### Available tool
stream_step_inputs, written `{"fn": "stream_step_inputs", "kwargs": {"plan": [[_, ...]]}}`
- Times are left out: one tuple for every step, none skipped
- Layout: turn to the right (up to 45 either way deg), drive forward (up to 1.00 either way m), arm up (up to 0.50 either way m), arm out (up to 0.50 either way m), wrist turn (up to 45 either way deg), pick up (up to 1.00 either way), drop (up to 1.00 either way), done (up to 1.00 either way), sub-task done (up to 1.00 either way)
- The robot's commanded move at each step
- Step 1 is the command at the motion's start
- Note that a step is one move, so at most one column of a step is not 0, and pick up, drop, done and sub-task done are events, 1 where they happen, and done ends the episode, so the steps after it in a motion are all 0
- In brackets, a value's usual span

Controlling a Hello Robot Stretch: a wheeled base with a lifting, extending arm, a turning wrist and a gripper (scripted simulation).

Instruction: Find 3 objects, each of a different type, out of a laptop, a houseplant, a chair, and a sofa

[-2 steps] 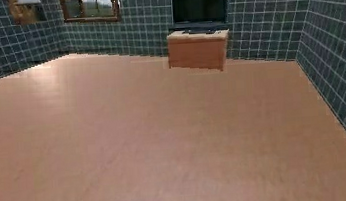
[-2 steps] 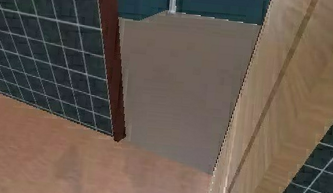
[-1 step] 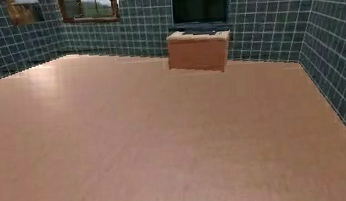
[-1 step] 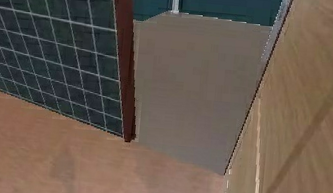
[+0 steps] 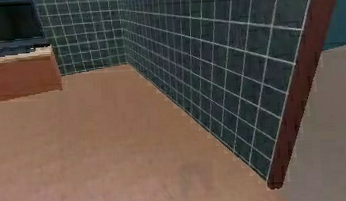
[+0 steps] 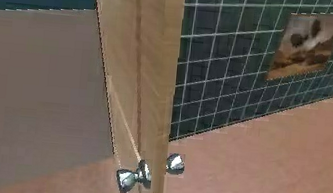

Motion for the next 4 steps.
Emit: {"fn": "stream_step_inputs", "kwargs": {"plan": [[33.0, 0.00, 0.00, 0.00, 0.0, 0.00, 0.00, 0.00, 0.00], [0.0, 0.80, 0.00, 0.00, 0.0, 0.00, 0.00, 0.00, 0.00], [39.0, 0.00, 0.00, 0.00, 0.0, 0.00, 0.00, 0.00, 0.00], [0.0, 1.00, 0.00, 0.00, 0.0, 0.00, 0.00, 0.00, 0.00]]}}
